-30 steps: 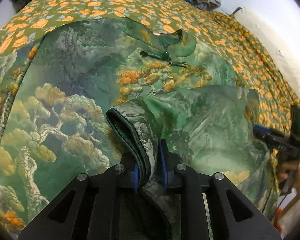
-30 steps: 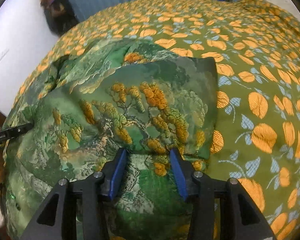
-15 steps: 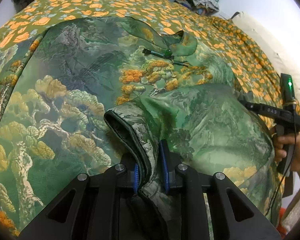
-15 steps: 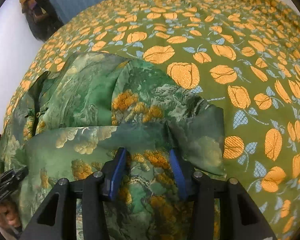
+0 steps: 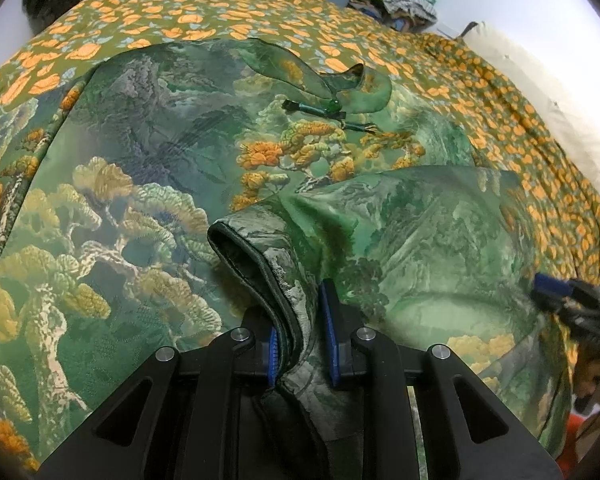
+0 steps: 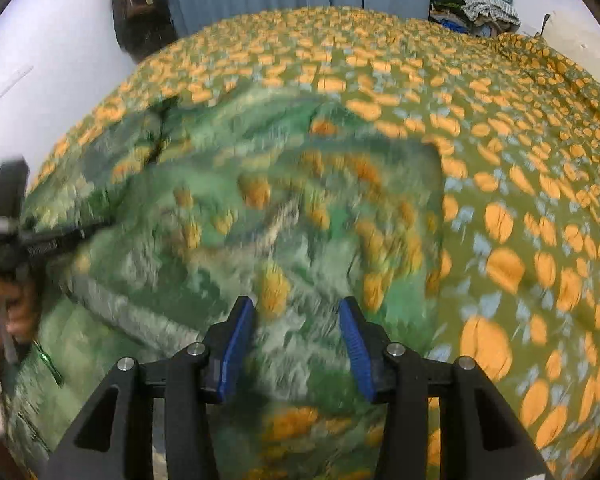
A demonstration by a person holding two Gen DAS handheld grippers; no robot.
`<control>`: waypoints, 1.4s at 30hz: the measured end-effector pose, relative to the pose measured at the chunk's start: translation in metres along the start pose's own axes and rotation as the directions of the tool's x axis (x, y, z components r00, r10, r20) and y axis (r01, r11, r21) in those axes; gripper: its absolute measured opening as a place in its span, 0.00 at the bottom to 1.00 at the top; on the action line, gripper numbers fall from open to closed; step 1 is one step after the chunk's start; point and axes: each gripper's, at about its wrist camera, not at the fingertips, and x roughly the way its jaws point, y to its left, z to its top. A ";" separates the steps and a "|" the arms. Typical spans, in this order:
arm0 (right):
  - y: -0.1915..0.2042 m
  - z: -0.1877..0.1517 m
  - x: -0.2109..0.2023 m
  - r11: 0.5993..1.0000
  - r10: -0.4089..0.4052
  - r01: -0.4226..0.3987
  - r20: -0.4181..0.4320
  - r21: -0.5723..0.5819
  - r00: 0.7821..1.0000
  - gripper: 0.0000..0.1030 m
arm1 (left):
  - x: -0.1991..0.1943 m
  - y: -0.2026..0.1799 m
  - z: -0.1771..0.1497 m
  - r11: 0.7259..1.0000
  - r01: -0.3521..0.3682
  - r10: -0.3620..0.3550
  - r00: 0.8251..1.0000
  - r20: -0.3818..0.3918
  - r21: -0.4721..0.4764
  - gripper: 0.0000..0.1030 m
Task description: Fold large clothes
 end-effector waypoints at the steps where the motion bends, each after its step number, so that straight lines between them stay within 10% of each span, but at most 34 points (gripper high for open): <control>1: 0.000 -0.001 0.009 1.000 -0.001 0.001 -0.012 -0.001 1.000 0.44 | 0.000 -0.002 0.001 1.000 -0.004 0.004 1.000 -0.001 0.002 0.19; 6: 0.004 0.003 0.020 1.000 -0.029 0.029 -0.013 0.004 0.999 0.45 | -0.004 -0.005 0.003 0.999 -0.031 0.031 1.000 0.002 0.021 0.20; 11: 0.012 -0.001 -0.009 0.997 -0.079 0.079 0.042 0.004 0.996 0.46 | -0.033 -0.017 -0.002 0.998 -0.056 0.055 0.998 0.037 0.039 0.64; 16: 0.027 -0.023 -0.042 0.997 -0.073 0.073 0.027 0.014 0.997 0.74 | -0.079 -0.023 -0.027 0.991 -0.083 0.080 0.996 0.033 0.107 0.72; 28: 0.101 -0.125 -0.126 0.997 -0.049 0.036 0.217 0.062 0.975 0.76 | -0.210 0.054 -0.096 0.961 -0.272 0.276 0.954 0.119 -0.043 0.92; 37: 0.144 -0.149 -0.114 1.000 -0.012 0.009 0.148 0.017 0.989 0.76 | -0.241 0.184 -0.127 0.874 -0.195 0.273 0.955 0.118 -0.446 0.92; 42: 0.163 -0.151 -0.115 0.999 -0.020 0.028 0.164 -0.042 0.986 0.76 | -0.237 0.260 -0.147 0.720 -0.067 0.230 0.962 0.146 -0.690 0.92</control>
